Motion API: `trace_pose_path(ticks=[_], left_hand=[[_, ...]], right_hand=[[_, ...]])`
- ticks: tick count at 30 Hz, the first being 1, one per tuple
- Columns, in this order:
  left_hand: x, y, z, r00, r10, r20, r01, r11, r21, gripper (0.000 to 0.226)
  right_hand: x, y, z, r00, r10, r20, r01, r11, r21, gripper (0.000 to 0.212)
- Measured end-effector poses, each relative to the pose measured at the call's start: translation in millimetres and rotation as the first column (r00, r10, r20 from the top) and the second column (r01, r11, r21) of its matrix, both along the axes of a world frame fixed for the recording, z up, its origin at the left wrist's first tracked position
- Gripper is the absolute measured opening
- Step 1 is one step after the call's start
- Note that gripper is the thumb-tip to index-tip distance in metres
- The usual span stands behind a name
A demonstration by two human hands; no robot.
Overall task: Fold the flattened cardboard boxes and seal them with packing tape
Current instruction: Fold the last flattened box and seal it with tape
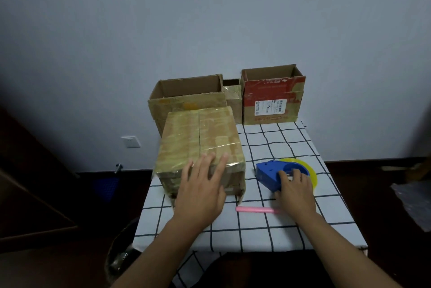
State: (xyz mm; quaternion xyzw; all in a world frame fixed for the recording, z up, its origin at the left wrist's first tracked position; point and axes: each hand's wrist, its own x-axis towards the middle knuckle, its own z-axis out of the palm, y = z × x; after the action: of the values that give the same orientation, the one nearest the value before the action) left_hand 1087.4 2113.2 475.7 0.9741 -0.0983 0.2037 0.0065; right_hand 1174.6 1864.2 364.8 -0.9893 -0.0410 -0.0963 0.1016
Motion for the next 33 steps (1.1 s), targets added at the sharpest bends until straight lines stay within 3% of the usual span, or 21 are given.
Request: trace_pose_path(ticks=[3, 5, 6, 9, 12, 15, 18, 20, 25, 28, 33], left_hand=[[-4, 5, 4, 0.999, -0.052, -0.005, 0.051, 0.994, -0.099, 0.073], [-8, 12, 11, 0.997, -0.070, 0.041, 0.077, 0.970, -0.229, 0.069], [-11, 18, 14, 0.996, -0.045, 0.072, 0.065, 0.950, -0.305, 0.066], [-14, 47, 22, 0.988, 0.109, 0.112, -0.043, 0.878, -0.478, 0.058], [-13, 75, 19, 0.993, 0.111, -0.031, -0.112, 0.877, -0.467, 0.066], [-13, 86, 3, 0.997, 0.062, -0.051, -0.078, 0.871, -0.486, 0.064], [-7, 83, -2, 0.996, 0.088, -0.002, -0.068, 0.753, -0.654, 0.060], [-1, 79, -2, 0.990, 0.135, 0.025, -0.081, 0.720, -0.689, 0.053], [6, 80, -10, 0.979, 0.154, 0.137, -0.042, 0.800, -0.598, 0.057], [7, 86, -15, 0.980, 0.133, 0.150, -0.027, 0.828, -0.560, 0.061], [9, 85, -18, 0.969, 0.131, 0.211, -0.003, 0.854, -0.520, 0.047]], right_hand=[[-9, 23, 50, 0.997, -0.042, 0.071, 0.011, 0.920, 0.392, 0.042], [-23, 42, 88, 0.984, -0.018, 0.177, -0.106, 0.738, 0.666, 0.045], [-32, 52, 103, 0.968, 0.021, 0.251, -0.200, 0.672, 0.713, 0.045], [-49, 71, 125, 0.897, 0.240, 0.372, -0.431, 0.661, 0.614, 0.051], [-43, 78, 119, 0.880, 0.384, 0.281, -0.475, 0.749, 0.462, 0.057], [-41, 81, 108, 0.883, 0.403, 0.241, -0.469, 0.780, 0.413, 0.054], [-40, 83, 106, 0.896, 0.358, 0.262, -0.443, 0.764, 0.469, 0.048], [-36, 85, 109, 0.895, 0.342, 0.287, -0.441, 0.780, 0.444, 0.048], [-30, 89, 102, 0.857, 0.348, 0.380, -0.472, 0.826, 0.309, 0.024], [-31, 92, 99, 0.836, 0.350, 0.422, -0.479, 0.842, 0.249, 0.024], [-28, 91, 103, 0.848, 0.368, 0.383, -0.470, 0.856, 0.218, 0.035]])
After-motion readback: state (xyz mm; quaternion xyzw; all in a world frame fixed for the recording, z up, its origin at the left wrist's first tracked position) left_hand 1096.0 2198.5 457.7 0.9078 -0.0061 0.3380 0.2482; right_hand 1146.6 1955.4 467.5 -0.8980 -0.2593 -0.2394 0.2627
